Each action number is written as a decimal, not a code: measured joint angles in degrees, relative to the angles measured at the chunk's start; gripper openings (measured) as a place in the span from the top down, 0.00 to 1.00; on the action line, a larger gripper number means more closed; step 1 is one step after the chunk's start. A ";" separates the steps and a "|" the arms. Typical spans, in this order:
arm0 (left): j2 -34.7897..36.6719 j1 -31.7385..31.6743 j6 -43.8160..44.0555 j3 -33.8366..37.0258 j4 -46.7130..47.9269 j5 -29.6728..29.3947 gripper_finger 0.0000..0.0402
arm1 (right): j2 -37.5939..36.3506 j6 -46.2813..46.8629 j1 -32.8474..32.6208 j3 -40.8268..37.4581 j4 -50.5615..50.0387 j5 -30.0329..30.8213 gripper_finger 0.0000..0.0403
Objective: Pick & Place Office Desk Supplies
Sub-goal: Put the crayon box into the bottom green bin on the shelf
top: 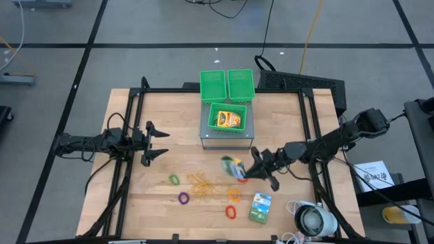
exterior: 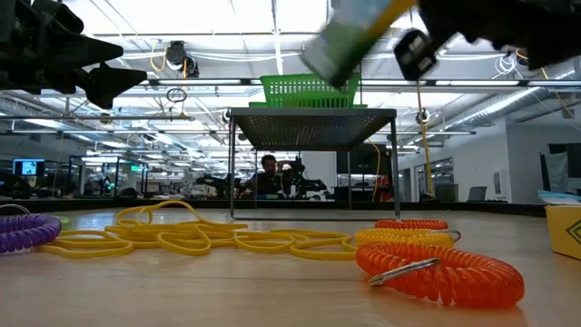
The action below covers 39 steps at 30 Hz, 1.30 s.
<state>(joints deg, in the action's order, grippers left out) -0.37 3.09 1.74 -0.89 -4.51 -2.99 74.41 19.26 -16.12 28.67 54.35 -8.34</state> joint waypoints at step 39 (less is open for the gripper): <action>-0.01 -0.01 0.00 0.00 0.00 0.01 0.23 | 0.50 5.28 16.37 14.47 -18.71 27.17 1.00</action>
<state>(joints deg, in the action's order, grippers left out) -0.38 3.08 1.74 -0.89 -4.51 -2.98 74.91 24.53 0.25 43.13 35.64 18.83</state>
